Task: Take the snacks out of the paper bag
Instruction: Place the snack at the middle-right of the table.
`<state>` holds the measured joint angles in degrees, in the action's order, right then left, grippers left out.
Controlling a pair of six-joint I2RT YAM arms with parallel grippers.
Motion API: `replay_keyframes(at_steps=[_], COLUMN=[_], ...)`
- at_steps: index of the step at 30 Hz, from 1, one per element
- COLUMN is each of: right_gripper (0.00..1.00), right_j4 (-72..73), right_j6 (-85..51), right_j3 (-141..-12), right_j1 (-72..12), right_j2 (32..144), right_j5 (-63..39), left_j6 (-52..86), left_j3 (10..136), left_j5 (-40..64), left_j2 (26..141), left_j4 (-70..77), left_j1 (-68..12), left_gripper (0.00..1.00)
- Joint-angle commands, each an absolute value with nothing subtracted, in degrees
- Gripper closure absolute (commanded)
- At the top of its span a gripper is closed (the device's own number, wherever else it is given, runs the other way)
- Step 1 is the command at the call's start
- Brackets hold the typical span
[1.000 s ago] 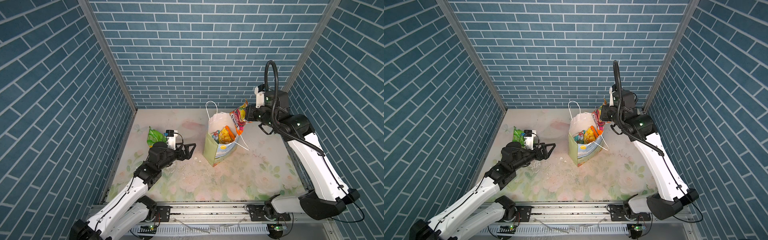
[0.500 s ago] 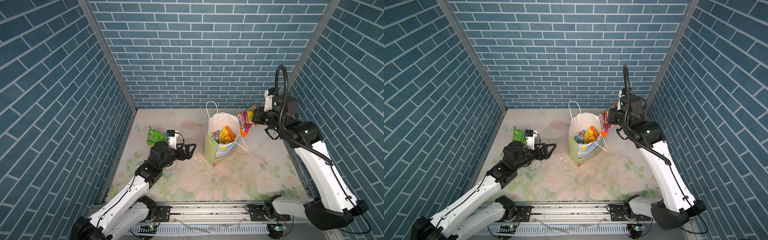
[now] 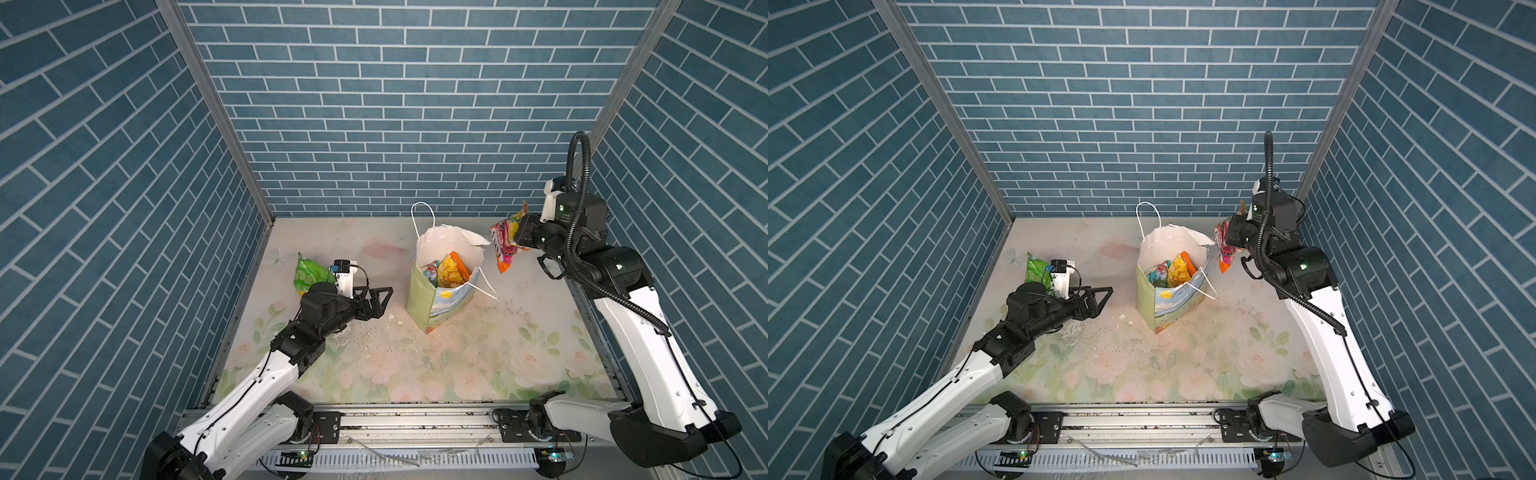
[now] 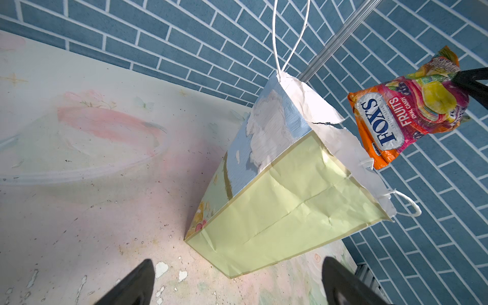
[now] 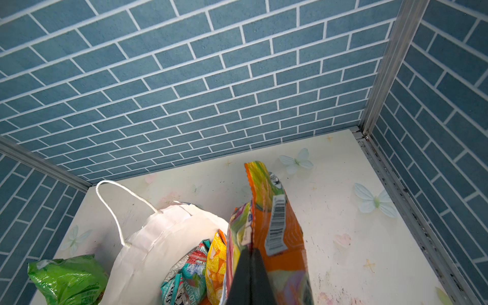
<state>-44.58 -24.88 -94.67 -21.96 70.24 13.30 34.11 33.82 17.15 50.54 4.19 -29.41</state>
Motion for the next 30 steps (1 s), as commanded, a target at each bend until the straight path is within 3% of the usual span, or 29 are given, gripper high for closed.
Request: replay_keyframes(at_steps=[1, 13, 30], right_gripper=[1.00, 1.00, 1.00], right_j4=[-41.27, -38.61, -24.17], right_j6=[-27.48, -31.91, -37.26], right_j3=[-93.08, -81.95, -58.55], right_j1=[-20.41, -14.71, -1.68], right_j2=[68.10, 65.84, 68.22], right_j5=[14.51, 11.51, 0.07], left_j6=[34.10, 30.37, 30.16], left_j3=[33.93, 33.34, 42.04], left_j5=[17.14, 14.75, 16.13], left_j2=[50.72, 47.57, 53.41], left_j4=[4.94, 0.43, -5.09], left_j1=[-29.71, -29.72, -29.71], left_gripper=[0.00, 0.00, 0.00])
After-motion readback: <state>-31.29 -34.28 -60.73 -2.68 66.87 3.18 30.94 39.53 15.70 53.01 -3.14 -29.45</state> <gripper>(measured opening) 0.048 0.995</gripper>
